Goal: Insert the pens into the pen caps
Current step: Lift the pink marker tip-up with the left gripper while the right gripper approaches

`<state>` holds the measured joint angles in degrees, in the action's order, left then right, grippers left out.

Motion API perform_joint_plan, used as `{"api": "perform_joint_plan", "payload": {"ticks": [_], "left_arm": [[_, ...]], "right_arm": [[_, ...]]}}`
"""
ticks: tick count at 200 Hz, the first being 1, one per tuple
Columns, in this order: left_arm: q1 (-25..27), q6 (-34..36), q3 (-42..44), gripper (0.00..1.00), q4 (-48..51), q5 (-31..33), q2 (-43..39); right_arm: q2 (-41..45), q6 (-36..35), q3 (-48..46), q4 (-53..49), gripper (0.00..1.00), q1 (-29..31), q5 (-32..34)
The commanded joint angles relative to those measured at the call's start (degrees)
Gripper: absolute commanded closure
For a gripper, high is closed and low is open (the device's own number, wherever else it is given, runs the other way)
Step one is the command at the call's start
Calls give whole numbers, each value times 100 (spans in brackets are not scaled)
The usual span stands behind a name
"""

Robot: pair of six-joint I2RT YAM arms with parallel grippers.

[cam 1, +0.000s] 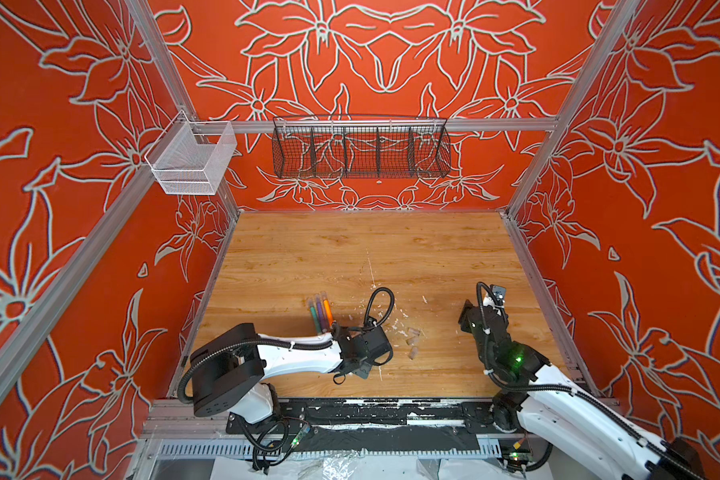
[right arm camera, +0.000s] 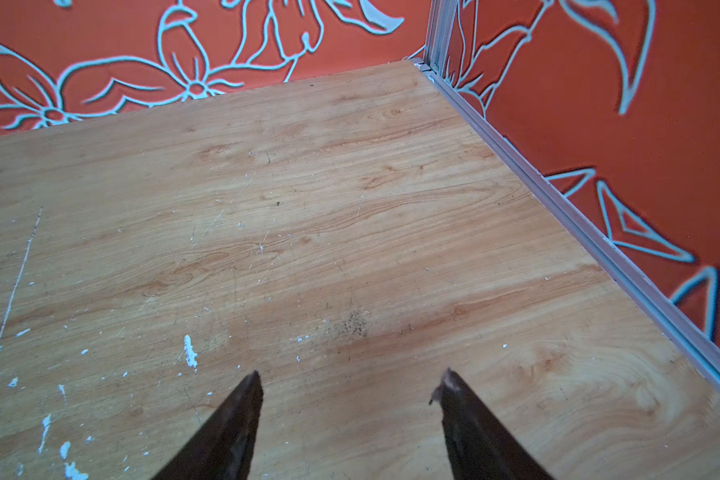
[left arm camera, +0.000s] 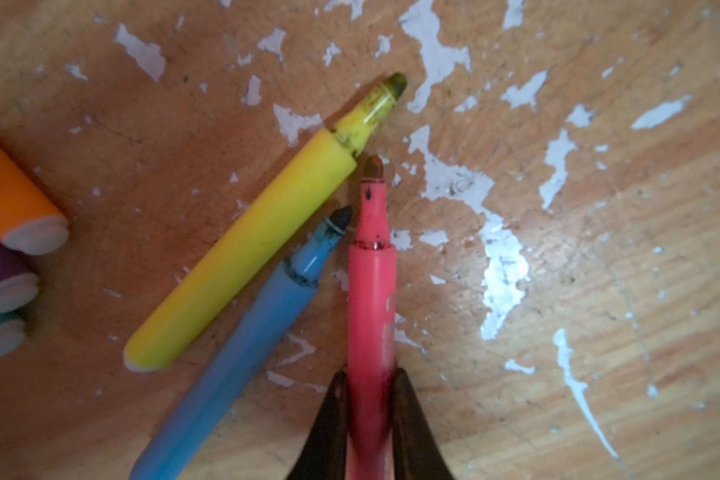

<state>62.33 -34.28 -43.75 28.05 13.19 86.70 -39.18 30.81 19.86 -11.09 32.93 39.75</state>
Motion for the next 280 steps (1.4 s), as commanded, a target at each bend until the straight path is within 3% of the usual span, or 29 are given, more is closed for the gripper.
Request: {"api": "perform_joint_plan", "payload": {"ticks": [1, 151, 174, 230, 255, 280], "left_arm": [[64, -4, 64, 84, 121, -168, 296], [298, 1, -99, 71, 228, -381, 650], [298, -35, -123, 74, 261, -356, 748], [298, -23, -216, 99, 288, -405, 831], [298, -32, -248, 100, 213, -321, 829], [289, -159, -563, 100, 378, 30, 457]], "right_arm": [[50, 109, 53, -83, 31, -29, -24], [23, 92, 62, -61, 31, -25, 1], [21, 91, 62, -66, 30, -32, -10], [160, 68, 45, -90, 32, -26, -118], [443, 168, 74, -289, 30, -29, -539], [879, 400, 240, -535, 28, -30, -1390]]}}
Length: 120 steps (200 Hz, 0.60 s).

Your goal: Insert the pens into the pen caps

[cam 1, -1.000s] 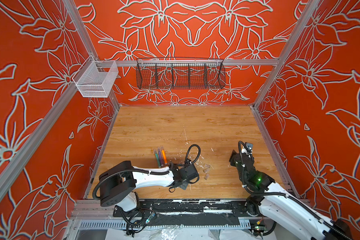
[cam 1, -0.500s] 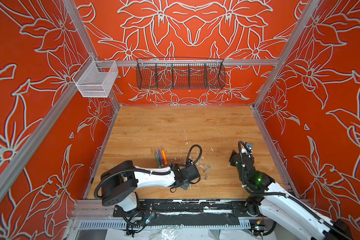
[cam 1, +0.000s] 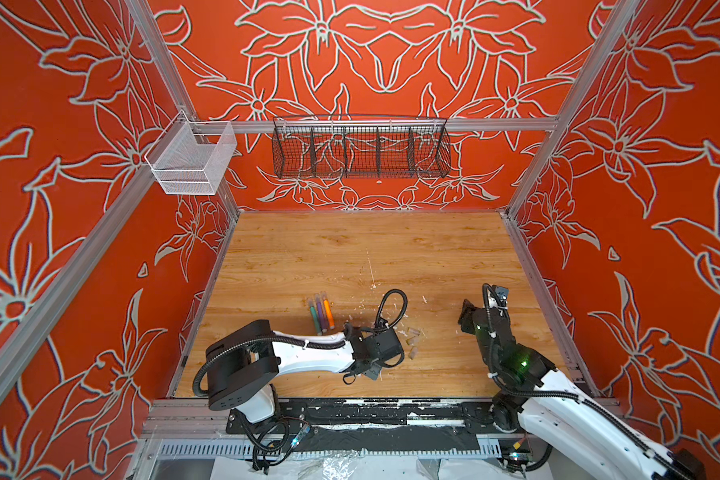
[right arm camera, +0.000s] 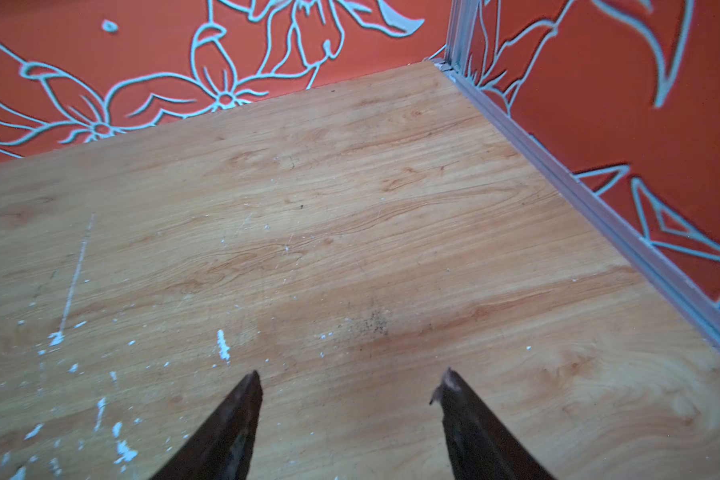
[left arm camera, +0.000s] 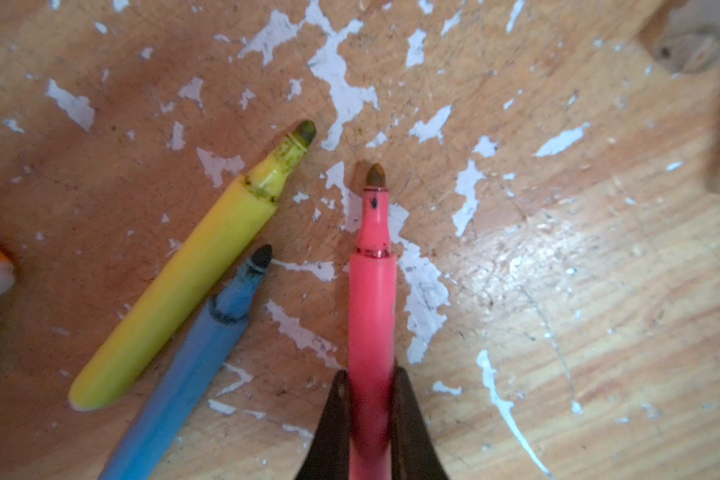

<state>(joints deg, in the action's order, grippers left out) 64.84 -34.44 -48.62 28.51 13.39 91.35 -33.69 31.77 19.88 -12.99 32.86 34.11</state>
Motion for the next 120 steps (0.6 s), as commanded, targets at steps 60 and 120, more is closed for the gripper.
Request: {"api": "perform_joint_plan", "payload": {"ticks": [60, 120], "left_arm": [[-39, 1035, -1146, 100, -165, 318, -1757], [-482, 2129, -52, 100, -2442, 903, -2555]], "right_arm": [[733, 1032, 169, 427, 26, -2, -3361], [774, 1941, -173, 2463, 21, 200, -4833]]}}
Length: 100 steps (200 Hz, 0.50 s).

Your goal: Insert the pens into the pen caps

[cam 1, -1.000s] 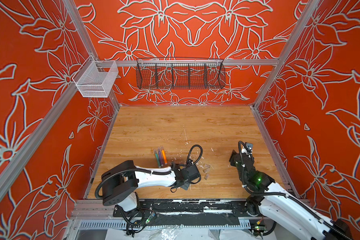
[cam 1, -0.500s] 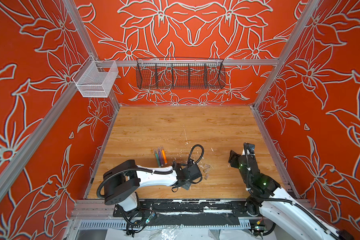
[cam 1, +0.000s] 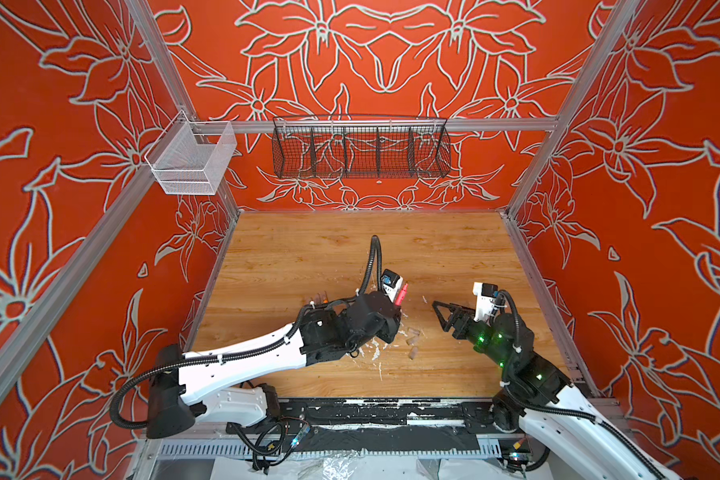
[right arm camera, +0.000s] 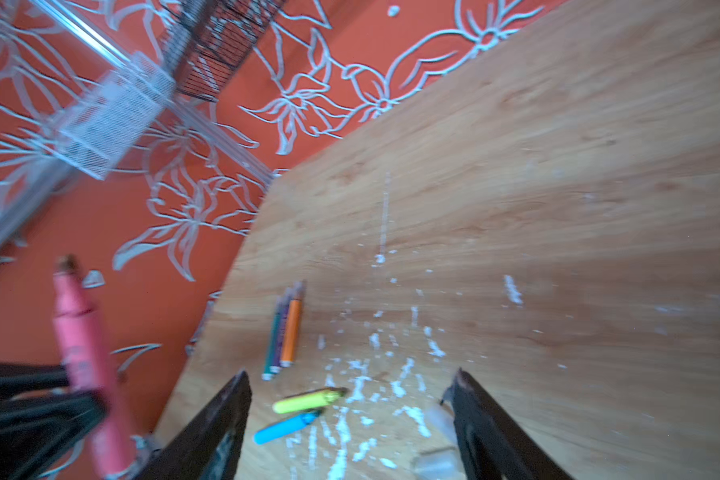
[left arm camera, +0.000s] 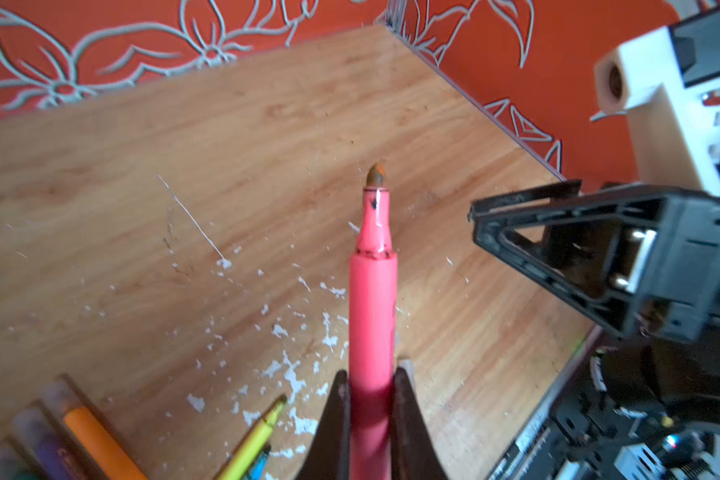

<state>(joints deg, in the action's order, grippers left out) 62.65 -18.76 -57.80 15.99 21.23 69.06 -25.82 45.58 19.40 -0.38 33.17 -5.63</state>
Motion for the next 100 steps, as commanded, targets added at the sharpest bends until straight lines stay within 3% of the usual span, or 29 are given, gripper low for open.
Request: {"api": "perform_joint_plan", "payload": {"ticks": [1, 13, 61, 100], "left_arm": [[-276, 582, 919, 100, -1258, 61, -355], [-343, 762, 1441, 100, -1947, -290, -632], [-341, 1109, 1879, 100, -2366, -683, -960], [-341, 1147, 1934, 100, -2444, -881, -854]], "right_arm": [[-20, 567, -123, 1226, 21, 184, -860], [-133, 566, -84, 1461, 21, 403, -784], [-1384, 5, 609, 1875, 24, 2021, 261], [-2123, -73, 929, 2071, 26, 2233, 778]]}}
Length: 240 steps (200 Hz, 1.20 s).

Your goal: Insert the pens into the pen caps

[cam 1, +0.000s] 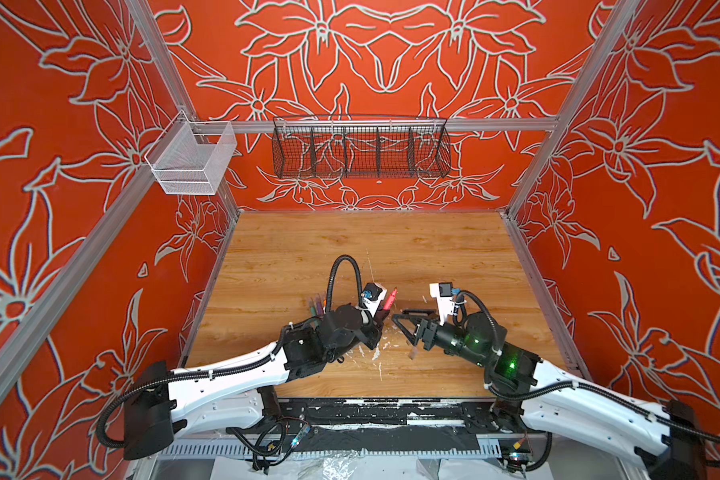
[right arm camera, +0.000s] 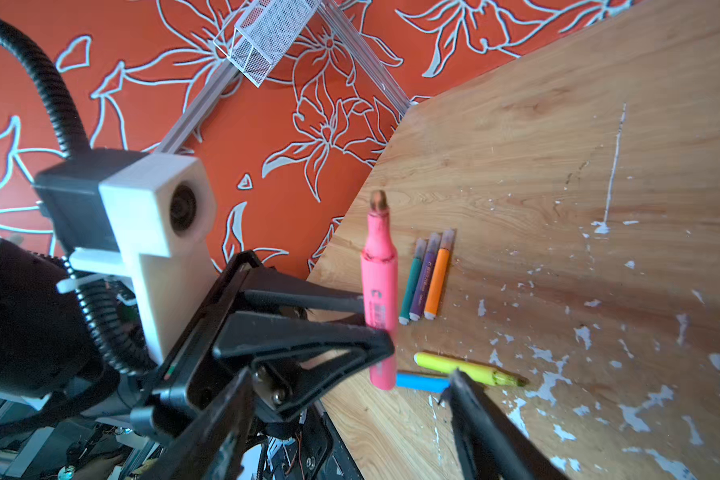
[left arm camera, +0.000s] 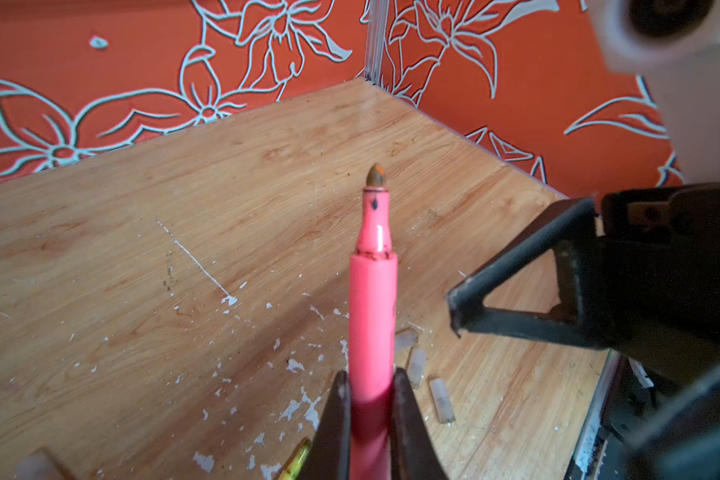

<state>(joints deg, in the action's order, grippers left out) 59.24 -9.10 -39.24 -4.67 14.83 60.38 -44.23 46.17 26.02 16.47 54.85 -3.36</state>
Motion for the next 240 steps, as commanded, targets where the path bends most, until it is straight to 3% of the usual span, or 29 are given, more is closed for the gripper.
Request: {"api": "perform_joint_plan", "payload": {"ticks": [1, 97, 184, 218, 240], "left_arm": [[0, 181, 76, 100, -382, -247, 11], [0, 172, 172, 100, -530, -616, -20], [0, 216, 145, 100, -525, -736, 104], [0, 207, 145, 100, -524, -700, 97], [0, 190, 196, 75, -582, -701, 97]], "right_arm": [[-303, -129, 278, 389, 26, 67, 562], [-697, 24, 482, 202, 43, 105, 1144], [-873, 101, 762, 49, 88, 136, 1039], [-859, 241, 683, 164, 97, 192, 1047], [-853, 345, 642, 235, 99, 215, 1070]]}}
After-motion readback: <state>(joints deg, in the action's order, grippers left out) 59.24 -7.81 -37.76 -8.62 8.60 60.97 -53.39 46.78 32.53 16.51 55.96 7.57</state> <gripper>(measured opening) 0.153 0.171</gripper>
